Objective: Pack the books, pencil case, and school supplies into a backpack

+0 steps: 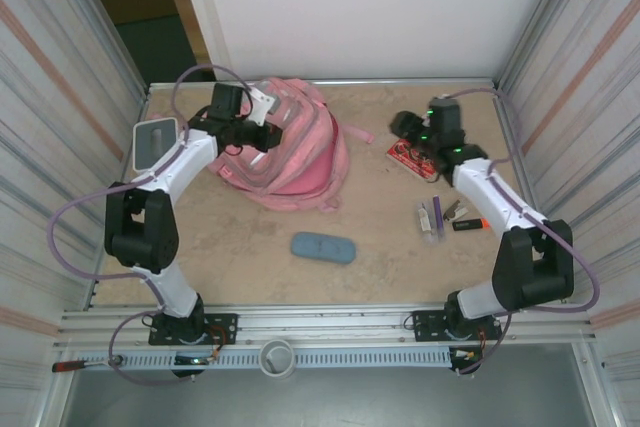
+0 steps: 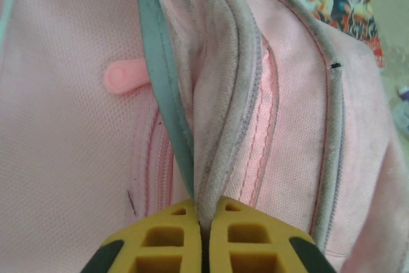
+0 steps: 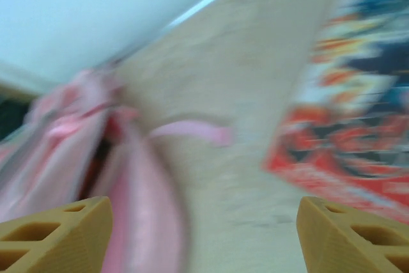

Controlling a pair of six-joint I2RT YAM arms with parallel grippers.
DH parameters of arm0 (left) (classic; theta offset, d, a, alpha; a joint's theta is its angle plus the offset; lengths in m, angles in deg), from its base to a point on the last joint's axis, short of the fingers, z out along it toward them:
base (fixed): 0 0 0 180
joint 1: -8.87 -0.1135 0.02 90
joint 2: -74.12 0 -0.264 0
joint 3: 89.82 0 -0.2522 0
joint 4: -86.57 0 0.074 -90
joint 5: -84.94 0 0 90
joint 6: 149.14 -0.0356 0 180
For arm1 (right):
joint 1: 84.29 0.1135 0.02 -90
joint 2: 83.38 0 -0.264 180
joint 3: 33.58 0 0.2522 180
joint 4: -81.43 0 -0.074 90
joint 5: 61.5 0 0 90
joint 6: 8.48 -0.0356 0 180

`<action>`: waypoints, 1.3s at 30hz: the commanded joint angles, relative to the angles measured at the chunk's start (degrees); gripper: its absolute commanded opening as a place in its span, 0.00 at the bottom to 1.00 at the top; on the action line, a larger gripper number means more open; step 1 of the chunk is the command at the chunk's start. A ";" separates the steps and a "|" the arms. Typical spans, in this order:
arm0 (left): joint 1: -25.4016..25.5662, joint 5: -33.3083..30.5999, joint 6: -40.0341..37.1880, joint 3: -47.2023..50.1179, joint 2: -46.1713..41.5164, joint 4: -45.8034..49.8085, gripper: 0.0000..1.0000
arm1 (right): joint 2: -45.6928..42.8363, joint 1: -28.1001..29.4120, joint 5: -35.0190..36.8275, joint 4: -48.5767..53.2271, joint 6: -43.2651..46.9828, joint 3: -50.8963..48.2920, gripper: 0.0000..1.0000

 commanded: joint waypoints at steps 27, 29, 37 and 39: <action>14.43 -11.76 2.29 11.05 -9.21 -7.66 0.71 | 37.52 -18.25 -12.64 22.23 14.92 24.54 0.46; 14.84 -11.62 2.08 11.14 -8.94 -7.40 0.71 | 38.05 -17.86 -12.18 22.71 15.64 24.36 0.37; 15.81 -11.97 1.63 10.99 -9.11 -6.34 0.71 | 36.64 -15.41 -9.42 24.84 19.01 22.35 0.08; 16.17 -12.13 1.46 10.71 -9.33 -6.10 0.71 | 35.60 -14.15 -9.65 25.51 19.81 21.47 0.03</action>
